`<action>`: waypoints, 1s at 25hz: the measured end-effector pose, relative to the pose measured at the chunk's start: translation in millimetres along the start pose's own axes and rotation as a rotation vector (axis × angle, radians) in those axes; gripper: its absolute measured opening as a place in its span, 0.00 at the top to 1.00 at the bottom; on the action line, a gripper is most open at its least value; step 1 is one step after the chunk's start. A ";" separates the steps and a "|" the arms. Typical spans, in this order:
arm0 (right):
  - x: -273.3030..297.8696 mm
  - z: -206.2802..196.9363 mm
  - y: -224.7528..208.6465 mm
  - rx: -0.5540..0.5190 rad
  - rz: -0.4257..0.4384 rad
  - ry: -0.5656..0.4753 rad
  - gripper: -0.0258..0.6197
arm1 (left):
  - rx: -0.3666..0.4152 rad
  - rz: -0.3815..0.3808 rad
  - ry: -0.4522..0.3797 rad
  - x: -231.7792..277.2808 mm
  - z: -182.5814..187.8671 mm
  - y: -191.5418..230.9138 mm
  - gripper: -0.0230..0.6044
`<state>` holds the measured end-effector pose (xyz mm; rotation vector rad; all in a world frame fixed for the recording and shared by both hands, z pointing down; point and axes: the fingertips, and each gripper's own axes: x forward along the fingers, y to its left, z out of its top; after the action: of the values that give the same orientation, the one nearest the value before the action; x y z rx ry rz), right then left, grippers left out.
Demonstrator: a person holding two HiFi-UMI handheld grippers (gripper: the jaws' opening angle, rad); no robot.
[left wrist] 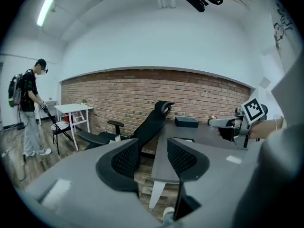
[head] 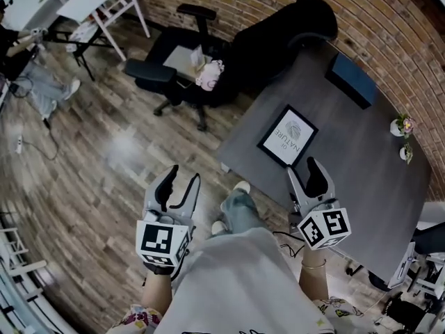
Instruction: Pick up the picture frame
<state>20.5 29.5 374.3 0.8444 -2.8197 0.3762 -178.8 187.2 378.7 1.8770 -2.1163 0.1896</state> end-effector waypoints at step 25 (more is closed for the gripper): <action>6.6 30.6 -126.6 0.148 -0.344 -0.069 0.55 | 0.179 -0.490 0.067 224.1 79.6 -93.9 0.65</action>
<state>82.9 -85.0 370.8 1.3705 -2.6574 0.5139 -119.0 -61.0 363.7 2.3881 -1.5777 0.3308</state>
